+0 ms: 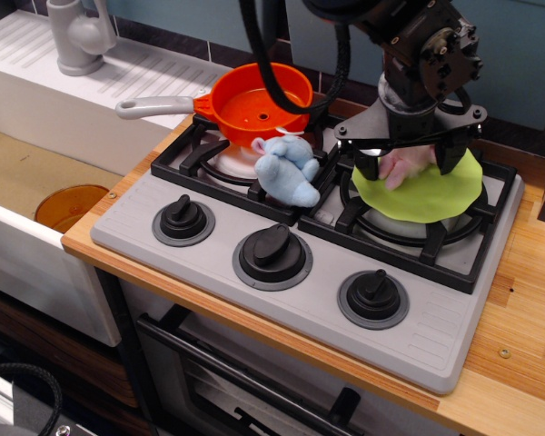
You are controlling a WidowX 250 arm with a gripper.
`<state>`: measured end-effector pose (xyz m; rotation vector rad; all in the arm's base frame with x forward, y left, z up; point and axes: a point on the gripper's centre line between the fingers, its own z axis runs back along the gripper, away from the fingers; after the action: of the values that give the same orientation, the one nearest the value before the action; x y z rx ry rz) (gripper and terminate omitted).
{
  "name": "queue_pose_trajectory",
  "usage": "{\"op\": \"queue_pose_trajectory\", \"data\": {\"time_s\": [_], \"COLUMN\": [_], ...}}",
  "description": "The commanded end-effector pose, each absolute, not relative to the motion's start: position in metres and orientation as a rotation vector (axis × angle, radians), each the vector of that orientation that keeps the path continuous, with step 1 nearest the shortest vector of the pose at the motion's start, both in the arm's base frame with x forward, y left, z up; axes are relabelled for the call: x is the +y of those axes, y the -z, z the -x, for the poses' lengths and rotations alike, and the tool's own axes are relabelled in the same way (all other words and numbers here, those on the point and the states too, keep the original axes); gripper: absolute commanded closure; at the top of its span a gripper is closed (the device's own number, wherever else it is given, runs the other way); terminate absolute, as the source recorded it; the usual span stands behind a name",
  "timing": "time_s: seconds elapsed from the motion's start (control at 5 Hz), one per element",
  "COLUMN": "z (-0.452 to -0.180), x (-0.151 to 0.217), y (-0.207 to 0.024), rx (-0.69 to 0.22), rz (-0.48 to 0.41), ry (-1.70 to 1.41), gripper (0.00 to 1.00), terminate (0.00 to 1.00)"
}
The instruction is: End effector transition from object to object
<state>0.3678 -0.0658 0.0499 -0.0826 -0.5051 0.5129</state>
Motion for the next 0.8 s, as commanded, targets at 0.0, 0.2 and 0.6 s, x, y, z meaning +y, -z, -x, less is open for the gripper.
{"op": "queue_pose_trajectory", "data": {"time_s": [0.0, 0.2, 0.6], "z": [-0.368, -0.369, -0.373], "x": [-0.066, -0.071, -0.08], "y": [-0.05, -0.067, -0.113], "rx": [-0.505, -0.494, -0.441], "rz": [0.083, 0.054, 0.0], "ry": [-0.513, -0.509, -0.51], "gripper": [0.0, 0.0, 0.0], "terminate": [0.0, 0.0, 0.0]}}
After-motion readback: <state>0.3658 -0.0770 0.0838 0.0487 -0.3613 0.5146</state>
